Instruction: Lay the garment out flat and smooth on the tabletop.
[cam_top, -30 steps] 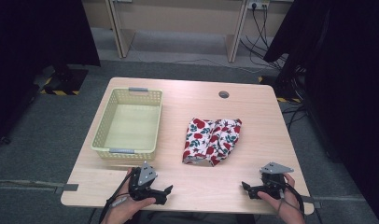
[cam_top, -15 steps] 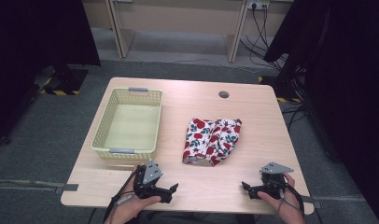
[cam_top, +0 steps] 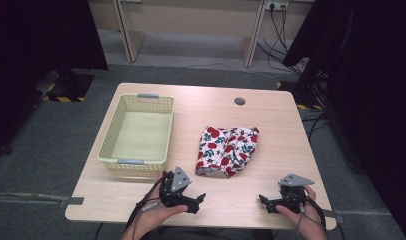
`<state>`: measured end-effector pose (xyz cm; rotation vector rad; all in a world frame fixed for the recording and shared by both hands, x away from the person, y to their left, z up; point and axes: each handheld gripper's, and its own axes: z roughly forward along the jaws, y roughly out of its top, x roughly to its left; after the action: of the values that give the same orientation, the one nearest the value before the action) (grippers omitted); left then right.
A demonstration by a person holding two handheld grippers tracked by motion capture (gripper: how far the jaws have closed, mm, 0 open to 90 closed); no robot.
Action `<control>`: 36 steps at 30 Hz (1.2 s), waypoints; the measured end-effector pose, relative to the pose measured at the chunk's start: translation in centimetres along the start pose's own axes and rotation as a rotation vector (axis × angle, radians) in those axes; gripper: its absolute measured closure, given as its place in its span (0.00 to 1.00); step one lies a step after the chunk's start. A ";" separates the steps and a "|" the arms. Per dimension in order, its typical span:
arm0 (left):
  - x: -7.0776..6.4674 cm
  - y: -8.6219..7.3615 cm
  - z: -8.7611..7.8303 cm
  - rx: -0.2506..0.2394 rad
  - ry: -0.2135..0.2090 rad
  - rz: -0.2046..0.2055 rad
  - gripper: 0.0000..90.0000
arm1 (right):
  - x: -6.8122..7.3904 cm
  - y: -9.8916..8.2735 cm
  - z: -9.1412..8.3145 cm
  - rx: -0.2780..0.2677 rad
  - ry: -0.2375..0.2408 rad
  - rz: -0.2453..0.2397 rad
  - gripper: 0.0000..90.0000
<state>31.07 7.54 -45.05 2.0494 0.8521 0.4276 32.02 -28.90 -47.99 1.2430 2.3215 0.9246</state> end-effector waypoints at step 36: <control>0.1 6.1 6.4 -0.006 0.002 0.006 0.03 | 0.0 0.0 0.0 0.000 0.000 0.000 0.00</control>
<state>37.30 1.43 -43.76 2.0467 0.8451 0.4349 32.02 -28.89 -48.00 1.2428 2.3211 0.9248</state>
